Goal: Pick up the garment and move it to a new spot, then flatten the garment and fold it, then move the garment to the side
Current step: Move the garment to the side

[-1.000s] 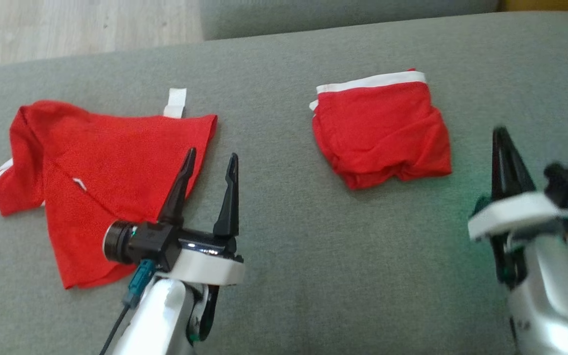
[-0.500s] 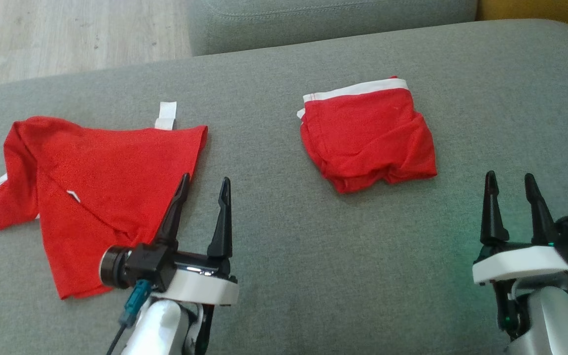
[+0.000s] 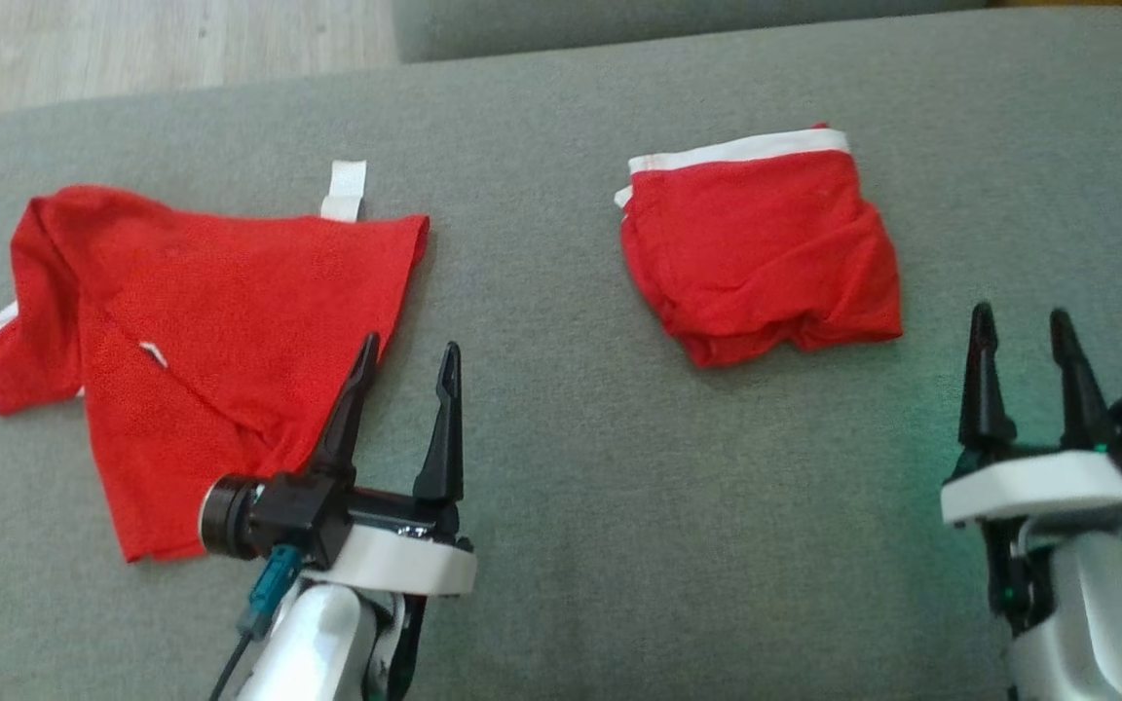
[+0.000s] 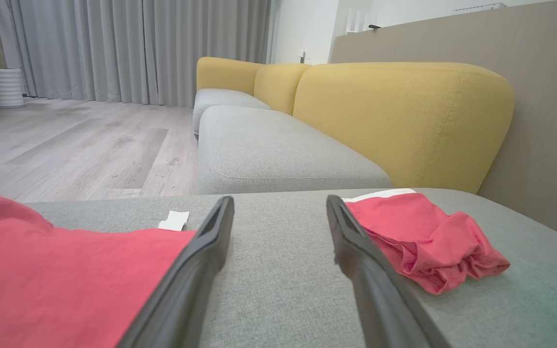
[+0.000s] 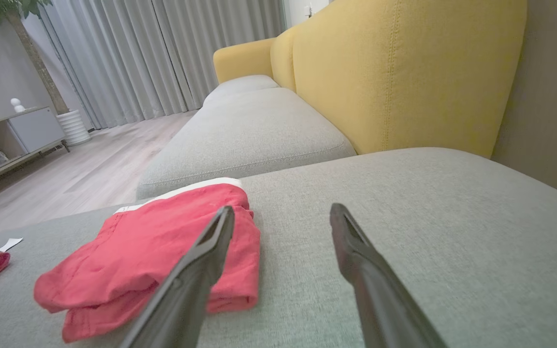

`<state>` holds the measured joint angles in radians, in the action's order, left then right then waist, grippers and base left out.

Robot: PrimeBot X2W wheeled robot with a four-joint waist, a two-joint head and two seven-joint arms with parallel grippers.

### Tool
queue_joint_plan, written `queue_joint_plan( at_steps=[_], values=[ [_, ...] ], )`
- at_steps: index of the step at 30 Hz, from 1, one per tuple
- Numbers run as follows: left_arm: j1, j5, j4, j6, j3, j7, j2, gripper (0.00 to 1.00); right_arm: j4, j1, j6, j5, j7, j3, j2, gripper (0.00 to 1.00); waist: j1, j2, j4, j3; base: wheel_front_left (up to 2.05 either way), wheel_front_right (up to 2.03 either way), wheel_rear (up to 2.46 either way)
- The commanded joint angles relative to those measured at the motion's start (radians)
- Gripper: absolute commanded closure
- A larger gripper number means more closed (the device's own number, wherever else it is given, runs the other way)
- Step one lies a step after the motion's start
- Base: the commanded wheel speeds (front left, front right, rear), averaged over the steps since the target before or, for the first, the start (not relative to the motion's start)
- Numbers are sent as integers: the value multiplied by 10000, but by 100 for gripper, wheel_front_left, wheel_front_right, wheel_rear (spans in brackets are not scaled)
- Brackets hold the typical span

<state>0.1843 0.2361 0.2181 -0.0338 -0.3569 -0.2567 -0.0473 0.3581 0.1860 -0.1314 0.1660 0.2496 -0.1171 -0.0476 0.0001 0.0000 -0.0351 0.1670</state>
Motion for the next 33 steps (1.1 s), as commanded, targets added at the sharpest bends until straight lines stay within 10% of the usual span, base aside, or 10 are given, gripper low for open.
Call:
queue_joint_plan(
  at_steps=[1,27,28,29,33],
  values=[
    [565,-133,-368,45,227,-51,-30,0,-179,658,7,-101,74,127,-27,0,-1,0,198,285,0,0,0],
    [1246,-17,-237,21,-290,-51,-30,0,4730,4561,7,-574,-3555,345,-792,0,-1,0,1452,1346,0,0,0],
    [1246,-13,-237,9,-288,-51,-30,0,4861,4610,7,-594,-3565,535,-848,37,-1,0,1450,1341,0,0,0],
    [1246,-9,-236,-6,-285,-51,-30,0,4938,4651,7,-632,-3499,748,-923,95,-1,0,1440,1331,0,0,0],
    [1250,17,-234,-51,-273,-51,-30,0,5101,4798,7,-713,-3135,1446,-1300,100,-1,0,1317,1251,0,0,0]
  ],
)
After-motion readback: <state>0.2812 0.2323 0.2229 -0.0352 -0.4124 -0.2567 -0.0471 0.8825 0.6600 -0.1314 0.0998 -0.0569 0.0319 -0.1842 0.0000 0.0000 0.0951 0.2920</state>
